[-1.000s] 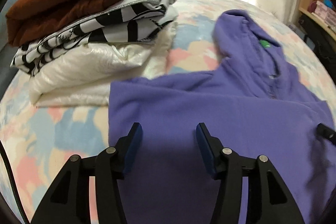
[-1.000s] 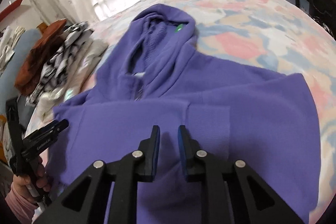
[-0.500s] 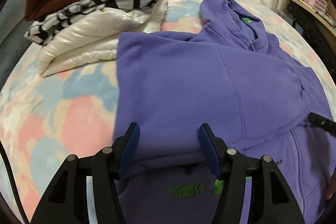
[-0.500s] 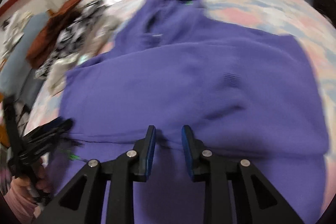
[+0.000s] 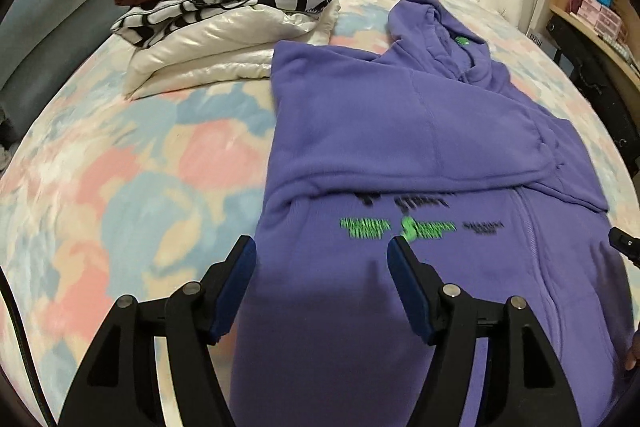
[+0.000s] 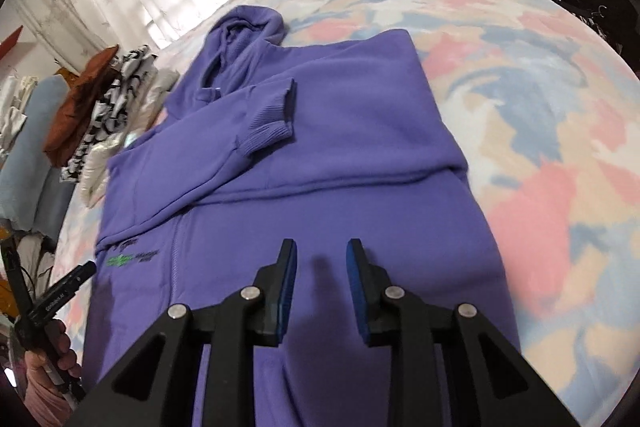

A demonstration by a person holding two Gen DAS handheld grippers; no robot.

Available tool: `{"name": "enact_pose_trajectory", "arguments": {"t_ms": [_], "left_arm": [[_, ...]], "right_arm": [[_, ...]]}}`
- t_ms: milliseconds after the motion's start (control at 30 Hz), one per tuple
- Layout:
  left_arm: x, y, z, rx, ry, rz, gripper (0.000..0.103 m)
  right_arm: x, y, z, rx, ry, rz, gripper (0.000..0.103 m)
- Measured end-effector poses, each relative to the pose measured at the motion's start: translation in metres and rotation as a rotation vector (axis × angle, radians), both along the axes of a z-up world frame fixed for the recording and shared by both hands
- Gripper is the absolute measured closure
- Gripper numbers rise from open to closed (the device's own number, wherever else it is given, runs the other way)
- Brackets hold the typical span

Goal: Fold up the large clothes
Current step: 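Press and smooth the hoodie side edge with the left tool, then move both tools to the hoodie hem and close them on it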

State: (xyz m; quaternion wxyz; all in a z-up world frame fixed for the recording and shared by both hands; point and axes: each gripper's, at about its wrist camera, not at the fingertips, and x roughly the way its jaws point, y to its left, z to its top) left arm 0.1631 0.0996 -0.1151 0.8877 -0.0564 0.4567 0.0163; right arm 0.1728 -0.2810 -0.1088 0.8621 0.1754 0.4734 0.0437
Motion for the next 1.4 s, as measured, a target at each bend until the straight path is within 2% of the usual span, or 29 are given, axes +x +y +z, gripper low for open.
{"name": "enact_pose_trajectory", "arguments": {"t_ms": [200, 467, 667, 733, 1000, 1200, 1300, 1400], "left_arm": [[-0.044, 0.001, 0.018, -0.035, -0.023, 0.015, 0.036], [-0.087, -0.001, 0.03, -0.042, -0.042, 0.018, 0.034], [-0.108, -0.002, 0.026, -0.016, -0.036, 0.023, 0.033], [-0.115, -0.001, 0.024, -0.013, -0.035, 0.027, 0.033], [-0.143, 0.012, 0.015, -0.013, -0.028, 0.061, 0.028], [-0.163, 0.026, 0.003, -0.062, 0.003, 0.071, 0.026], [-0.171, 0.032, -0.005, -0.099, 0.027, 0.057, 0.025], [-0.181, 0.036, -0.013, -0.142, 0.039, 0.028, 0.025]], "right_arm": [[-0.035, 0.009, 0.015, 0.018, -0.041, 0.032, 0.077], [-0.07, 0.018, 0.027, 0.008, -0.08, 0.069, 0.077], [-0.088, 0.017, 0.029, 0.011, -0.097, 0.072, 0.074], [-0.094, 0.017, 0.029, 0.011, -0.101, 0.068, 0.067], [-0.121, 0.009, 0.025, 0.023, -0.108, 0.058, 0.059], [-0.143, 0.004, 0.026, 0.003, -0.112, 0.066, 0.057], [-0.155, 0.0, 0.029, -0.029, -0.114, 0.077, 0.052], [-0.167, -0.01, 0.034, -0.05, -0.119, 0.08, 0.052]]}}
